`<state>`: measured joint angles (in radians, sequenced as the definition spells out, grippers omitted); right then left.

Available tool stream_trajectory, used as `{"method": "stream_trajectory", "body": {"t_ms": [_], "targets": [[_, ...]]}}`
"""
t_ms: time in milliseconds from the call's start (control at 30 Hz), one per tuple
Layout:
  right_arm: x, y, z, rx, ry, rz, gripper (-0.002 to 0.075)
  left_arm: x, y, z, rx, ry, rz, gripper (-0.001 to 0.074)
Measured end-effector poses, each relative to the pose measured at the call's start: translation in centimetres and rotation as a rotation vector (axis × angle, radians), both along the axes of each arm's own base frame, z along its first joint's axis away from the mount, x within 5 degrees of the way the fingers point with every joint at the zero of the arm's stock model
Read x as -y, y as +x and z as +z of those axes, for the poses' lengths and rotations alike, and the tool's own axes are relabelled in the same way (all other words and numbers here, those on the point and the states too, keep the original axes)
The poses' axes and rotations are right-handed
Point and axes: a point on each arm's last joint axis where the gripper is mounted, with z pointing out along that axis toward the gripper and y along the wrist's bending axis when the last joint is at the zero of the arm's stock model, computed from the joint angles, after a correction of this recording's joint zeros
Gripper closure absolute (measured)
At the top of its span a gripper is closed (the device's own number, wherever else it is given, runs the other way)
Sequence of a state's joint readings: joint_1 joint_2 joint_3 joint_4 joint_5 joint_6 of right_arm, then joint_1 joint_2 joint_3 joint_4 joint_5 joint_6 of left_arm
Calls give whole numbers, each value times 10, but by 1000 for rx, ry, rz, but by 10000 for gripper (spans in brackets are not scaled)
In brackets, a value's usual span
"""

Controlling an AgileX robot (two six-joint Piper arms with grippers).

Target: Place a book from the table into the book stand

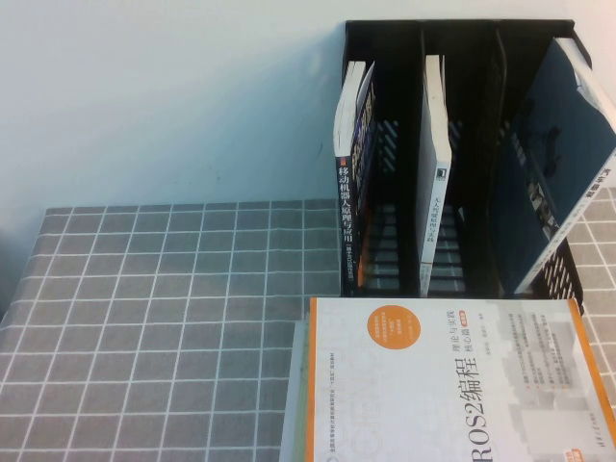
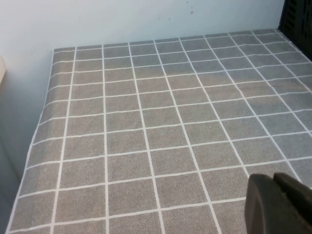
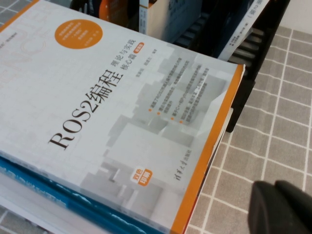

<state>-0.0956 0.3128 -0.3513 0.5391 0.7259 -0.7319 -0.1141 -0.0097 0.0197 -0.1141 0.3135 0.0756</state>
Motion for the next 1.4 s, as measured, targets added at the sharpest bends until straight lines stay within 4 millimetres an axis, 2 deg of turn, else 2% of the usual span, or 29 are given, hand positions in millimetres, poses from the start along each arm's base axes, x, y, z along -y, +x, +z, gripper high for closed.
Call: {"method": "stream_trajectory", "body": {"t_ms": [533, 667, 933, 1167, 1400], "targets": [[-2, -1, -1, 6, 17, 17, 729, 0, 0, 0, -1, 4, -1, 738], [0, -3, -14, 68, 44, -32, 729, 0, 0, 0, -1, 4, -1, 738], [22, -13, -37, 276, -3, -287, 729, 0, 0, 0, -1, 4, -1, 738], [30, -9, -74, 282, 78, -421, 729, 0, 0, 0, -1, 4, -1, 738], [30, -11, -84, 204, 49, -416, 729, 0, 0, 0, -2, 4, -1, 738]]}}
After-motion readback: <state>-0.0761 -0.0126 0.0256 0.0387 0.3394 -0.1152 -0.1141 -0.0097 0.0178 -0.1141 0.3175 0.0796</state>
